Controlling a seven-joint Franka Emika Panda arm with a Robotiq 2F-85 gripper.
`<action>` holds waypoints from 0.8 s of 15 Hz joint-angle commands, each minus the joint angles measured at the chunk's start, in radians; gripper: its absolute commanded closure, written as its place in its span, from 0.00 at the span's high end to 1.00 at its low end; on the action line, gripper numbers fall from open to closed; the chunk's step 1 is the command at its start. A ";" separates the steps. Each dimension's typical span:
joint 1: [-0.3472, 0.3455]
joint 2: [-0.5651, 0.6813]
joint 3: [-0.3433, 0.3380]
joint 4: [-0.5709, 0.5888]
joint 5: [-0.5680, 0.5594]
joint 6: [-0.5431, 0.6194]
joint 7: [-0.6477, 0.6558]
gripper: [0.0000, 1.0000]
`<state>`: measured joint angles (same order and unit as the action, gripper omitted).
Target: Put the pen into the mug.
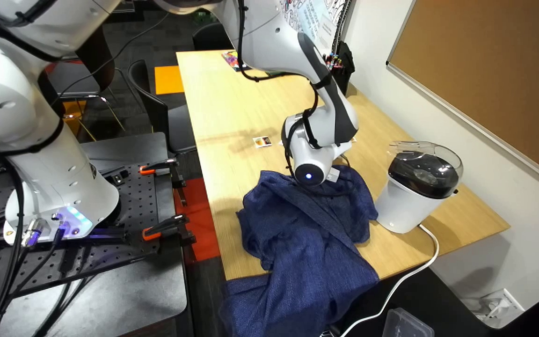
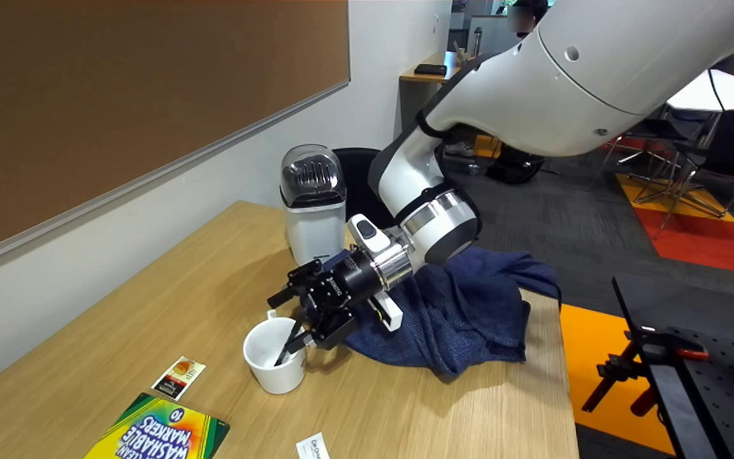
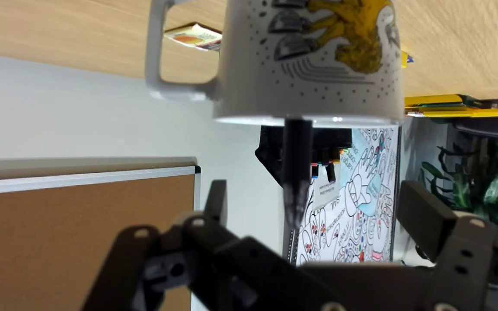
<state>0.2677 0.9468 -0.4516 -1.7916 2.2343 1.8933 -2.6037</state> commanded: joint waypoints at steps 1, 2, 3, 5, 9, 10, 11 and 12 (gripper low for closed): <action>0.136 -0.038 -0.128 -0.035 0.045 -0.035 0.000 1.00; 0.176 -0.046 -0.165 -0.047 0.056 -0.043 0.000 1.00; 0.224 -0.056 -0.213 -0.066 0.073 -0.055 0.000 1.00; 0.308 -0.075 -0.296 -0.106 0.104 -0.082 0.001 1.00; 0.439 -0.132 -0.421 -0.218 0.145 -0.145 0.003 1.00; 0.454 -0.146 -0.439 -0.243 0.144 -0.173 0.003 1.00; 0.467 -0.156 -0.454 -0.264 0.148 -0.197 0.003 1.00; 0.465 -0.177 -0.458 -0.290 0.138 -0.243 0.003 1.00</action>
<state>0.6971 0.8436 -0.8698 -1.9761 2.3634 1.7452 -2.6006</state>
